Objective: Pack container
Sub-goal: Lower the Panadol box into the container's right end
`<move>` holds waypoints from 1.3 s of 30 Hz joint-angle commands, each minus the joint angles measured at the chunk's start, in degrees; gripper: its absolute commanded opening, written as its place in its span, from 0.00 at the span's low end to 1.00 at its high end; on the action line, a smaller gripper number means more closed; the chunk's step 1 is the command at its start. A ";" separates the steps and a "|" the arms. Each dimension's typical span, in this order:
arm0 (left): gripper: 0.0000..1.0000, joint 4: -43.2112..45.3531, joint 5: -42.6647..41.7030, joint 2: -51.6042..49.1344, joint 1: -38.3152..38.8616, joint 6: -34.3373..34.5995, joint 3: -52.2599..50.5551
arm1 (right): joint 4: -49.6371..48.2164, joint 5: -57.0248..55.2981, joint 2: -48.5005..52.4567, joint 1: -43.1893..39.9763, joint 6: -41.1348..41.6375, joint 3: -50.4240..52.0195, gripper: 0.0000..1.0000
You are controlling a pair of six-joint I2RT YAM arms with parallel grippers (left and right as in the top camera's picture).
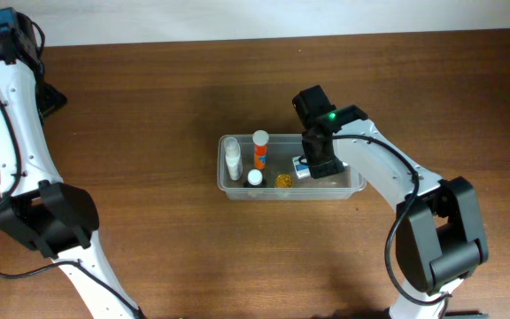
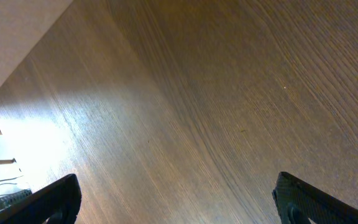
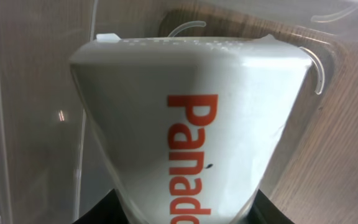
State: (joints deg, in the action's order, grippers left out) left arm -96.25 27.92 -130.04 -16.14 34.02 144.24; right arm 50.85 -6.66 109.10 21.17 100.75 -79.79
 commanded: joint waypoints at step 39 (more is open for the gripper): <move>0.99 -0.04 0.81 -0.15 0.17 -0.46 1.07 | 0.72 -5.70 -1.22 0.04 -16.98 -0.04 0.27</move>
State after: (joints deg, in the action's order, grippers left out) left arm -96.27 27.92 -130.04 -16.14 34.00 144.24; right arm 51.35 -8.05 109.10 21.15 91.59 -79.79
